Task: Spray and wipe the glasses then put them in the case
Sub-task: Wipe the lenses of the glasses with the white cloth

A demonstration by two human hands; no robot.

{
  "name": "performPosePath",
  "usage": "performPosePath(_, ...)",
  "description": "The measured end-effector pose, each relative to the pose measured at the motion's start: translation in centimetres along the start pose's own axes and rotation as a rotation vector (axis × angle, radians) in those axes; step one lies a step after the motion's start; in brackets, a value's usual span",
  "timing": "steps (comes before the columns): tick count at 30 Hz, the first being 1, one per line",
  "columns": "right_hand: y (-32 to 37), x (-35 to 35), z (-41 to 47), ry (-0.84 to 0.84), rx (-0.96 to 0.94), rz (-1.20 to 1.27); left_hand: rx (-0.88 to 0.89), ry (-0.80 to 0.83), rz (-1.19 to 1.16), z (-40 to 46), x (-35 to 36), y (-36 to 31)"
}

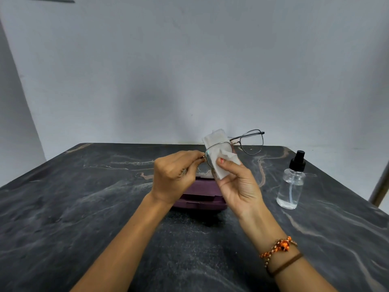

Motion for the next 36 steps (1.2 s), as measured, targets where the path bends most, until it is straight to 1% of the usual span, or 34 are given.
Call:
performPosePath(5,-0.6,0.2,-0.3,-0.019,0.013,0.041,0.004,-0.021,0.016,0.0,-0.1,-0.1)
performPosePath(11,-0.8,0.3,-0.5,-0.021,0.032,0.098,0.026,0.003,0.037,0.0,0.1,-0.4)
performPosePath(15,-0.5,0.4,-0.6,-0.028,0.032,0.060,0.048,0.021,0.034,0.0,0.3,-0.6)
performPosePath(18,-0.6,0.3,-0.5,-0.068,0.036,0.001,0.072,0.046,0.045,-0.1,0.4,-0.6)
performPosePath(21,-0.8,0.2,-0.4,-0.088,0.020,-0.014,0.057,0.051,0.049,-0.1,0.5,-0.6)
performPosePath(24,-0.8,0.3,-0.3,-0.050,0.021,-0.060,0.021,0.024,0.058,0.0,0.2,-0.3)
performPosePath(27,-0.8,0.4,-0.3,-0.016,0.072,-0.124,-0.005,-0.015,0.054,0.1,-0.4,0.1)
performPosePath(31,-0.4,0.2,-0.2,-0.043,0.086,-0.067,-0.016,-0.038,0.044,0.1,-0.5,0.4)
performPosePath(36,-0.2,0.3,-0.4,-0.048,0.082,-0.027,0.011,-0.019,0.038,0.0,-0.3,0.2)
Point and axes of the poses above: each hand's wrist, its own z-axis towards the middle knuckle, its own x-axis out of the palm, y = z × x, the point moved 4 cm from there along z, towards the middle knuckle, and after that the axes turned 11 degrees about y, right-handed, at the moved point
